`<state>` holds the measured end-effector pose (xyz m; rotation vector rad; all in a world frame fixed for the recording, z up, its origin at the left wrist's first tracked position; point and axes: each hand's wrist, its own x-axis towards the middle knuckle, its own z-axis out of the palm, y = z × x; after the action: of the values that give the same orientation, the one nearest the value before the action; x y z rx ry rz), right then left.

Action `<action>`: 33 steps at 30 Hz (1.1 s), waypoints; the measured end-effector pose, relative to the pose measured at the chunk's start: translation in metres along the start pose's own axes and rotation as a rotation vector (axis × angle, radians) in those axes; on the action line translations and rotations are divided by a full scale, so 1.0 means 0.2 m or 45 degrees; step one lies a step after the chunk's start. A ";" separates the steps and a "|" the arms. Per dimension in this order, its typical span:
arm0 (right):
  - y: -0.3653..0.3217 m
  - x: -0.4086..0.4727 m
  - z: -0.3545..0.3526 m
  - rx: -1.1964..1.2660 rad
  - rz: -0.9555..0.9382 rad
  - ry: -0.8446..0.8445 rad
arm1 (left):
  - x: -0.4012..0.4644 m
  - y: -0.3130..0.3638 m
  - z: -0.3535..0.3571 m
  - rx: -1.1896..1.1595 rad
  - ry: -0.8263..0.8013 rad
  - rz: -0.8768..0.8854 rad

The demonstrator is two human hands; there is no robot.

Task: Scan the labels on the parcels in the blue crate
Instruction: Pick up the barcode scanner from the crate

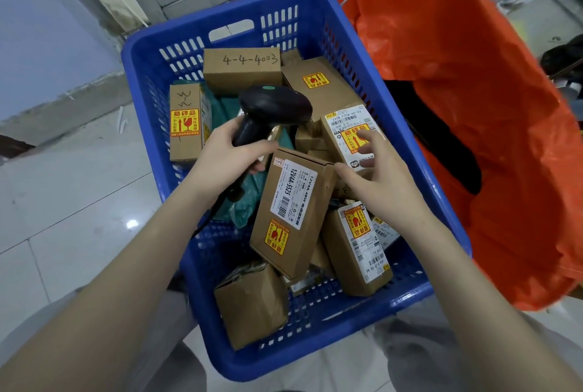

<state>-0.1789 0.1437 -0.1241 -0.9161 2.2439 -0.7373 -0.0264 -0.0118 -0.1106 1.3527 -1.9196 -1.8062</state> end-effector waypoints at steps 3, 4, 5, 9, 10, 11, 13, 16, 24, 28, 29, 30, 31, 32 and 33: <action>0.01 0.01 0.02 -0.011 0.052 -0.052 | 0.02 -0.01 0.00 0.004 0.021 -0.008; 0.01 0.02 0.03 -0.023 0.064 -0.068 | 0.02 -0.02 0.00 0.006 0.030 -0.015; 0.01 0.02 0.04 -0.029 0.073 -0.080 | 0.02 -0.01 0.00 0.002 0.035 -0.019; -0.01 0.03 0.08 -0.053 0.123 -0.154 | 0.02 -0.01 0.01 -0.005 0.027 -0.016; -0.01 0.03 0.10 -0.083 0.141 -0.195 | 0.02 -0.02 0.01 0.001 0.019 -0.011; -0.01 0.03 0.12 -0.114 0.160 -0.234 | 0.02 -0.02 0.01 0.006 0.008 -0.007; -0.01 0.02 0.16 -0.157 0.195 -0.289 | 0.02 -0.02 0.01 0.012 -0.011 -0.002; -0.01 0.02 0.20 -0.178 0.257 -0.360 | 0.02 -0.02 0.02 0.021 -0.025 -0.002; 0.00 0.06 0.28 -0.171 0.275 -0.295 | 0.02 -0.03 -0.01 0.004 -0.028 -0.018; -0.03 0.06 0.26 -0.111 0.221 -0.244 | 0.02 -0.01 -0.03 0.001 -0.013 -0.031; -0.05 0.06 0.25 -0.089 0.192 -0.229 | 0.01 -0.01 -0.03 0.002 -0.008 -0.025; -0.06 0.06 0.23 -0.055 0.153 -0.211 | 0.01 0.00 -0.04 0.004 -0.002 -0.017; -0.08 0.06 0.21 -0.016 0.113 -0.192 | 0.01 0.01 -0.04 0.009 0.005 -0.014; -0.10 0.06 0.19 0.027 0.077 -0.175 | 0.01 0.01 -0.05 0.011 0.014 -0.015; -0.11 0.06 0.16 0.068 0.053 -0.158 | 0.02 0.01 -0.05 0.010 0.023 -0.020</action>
<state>-0.1545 0.1121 -0.1344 -0.8632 2.1182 -0.6990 -0.0224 -0.0220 -0.1067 1.3854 -1.9144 -1.7888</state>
